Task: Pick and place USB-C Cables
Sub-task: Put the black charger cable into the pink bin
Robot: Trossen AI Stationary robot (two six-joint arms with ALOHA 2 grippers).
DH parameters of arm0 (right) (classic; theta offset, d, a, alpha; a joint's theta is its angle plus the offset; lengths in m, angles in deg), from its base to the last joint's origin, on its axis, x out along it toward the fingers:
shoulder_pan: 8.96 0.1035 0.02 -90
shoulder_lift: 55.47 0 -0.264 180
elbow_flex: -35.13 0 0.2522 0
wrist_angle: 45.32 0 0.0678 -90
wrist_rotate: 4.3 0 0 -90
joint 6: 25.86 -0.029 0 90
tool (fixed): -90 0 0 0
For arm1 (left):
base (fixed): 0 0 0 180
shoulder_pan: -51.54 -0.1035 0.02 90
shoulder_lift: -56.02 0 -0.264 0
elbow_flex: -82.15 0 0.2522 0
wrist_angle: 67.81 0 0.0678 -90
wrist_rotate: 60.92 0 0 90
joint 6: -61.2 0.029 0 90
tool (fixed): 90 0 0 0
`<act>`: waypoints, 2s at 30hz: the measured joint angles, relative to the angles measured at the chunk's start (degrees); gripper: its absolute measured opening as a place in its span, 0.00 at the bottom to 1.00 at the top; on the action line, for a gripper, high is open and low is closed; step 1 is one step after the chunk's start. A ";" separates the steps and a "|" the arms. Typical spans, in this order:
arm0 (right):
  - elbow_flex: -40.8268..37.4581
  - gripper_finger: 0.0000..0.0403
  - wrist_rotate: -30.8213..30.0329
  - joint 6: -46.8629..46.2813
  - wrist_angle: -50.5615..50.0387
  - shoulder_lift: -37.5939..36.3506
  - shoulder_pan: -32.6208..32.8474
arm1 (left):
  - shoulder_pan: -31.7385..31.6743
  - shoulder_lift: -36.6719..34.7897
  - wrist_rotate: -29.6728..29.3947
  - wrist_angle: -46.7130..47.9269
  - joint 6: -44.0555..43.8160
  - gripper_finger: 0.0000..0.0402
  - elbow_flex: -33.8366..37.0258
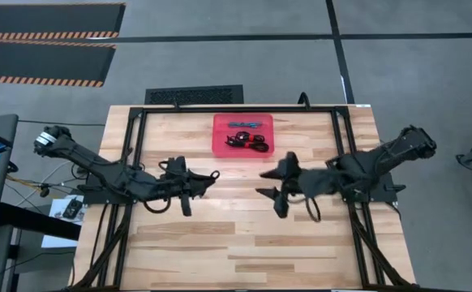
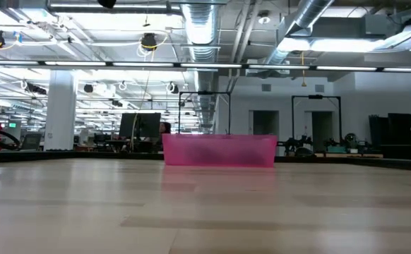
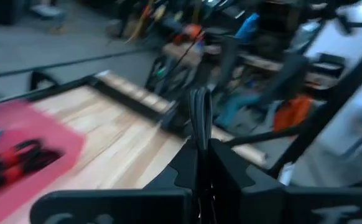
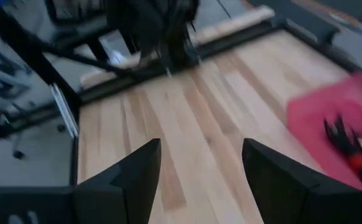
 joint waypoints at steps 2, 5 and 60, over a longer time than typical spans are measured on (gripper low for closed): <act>0.03 0.62 2.06 2.81 4.81 0.63 -2.69 | -0.60 0.01 2.29 -7.14 1.88 0.02 2.90; -0.11 0.62 4.04 6.13 10.38 1.87 -6.14 | -1.92 0.02 4.06 -13.45 3.08 0.03 5.52; 4.48 0.04 20.59 12.12 31.85 15.83 -21.49 | -10.03 -0.27 12.18 -13.32 -1.09 0.43 6.31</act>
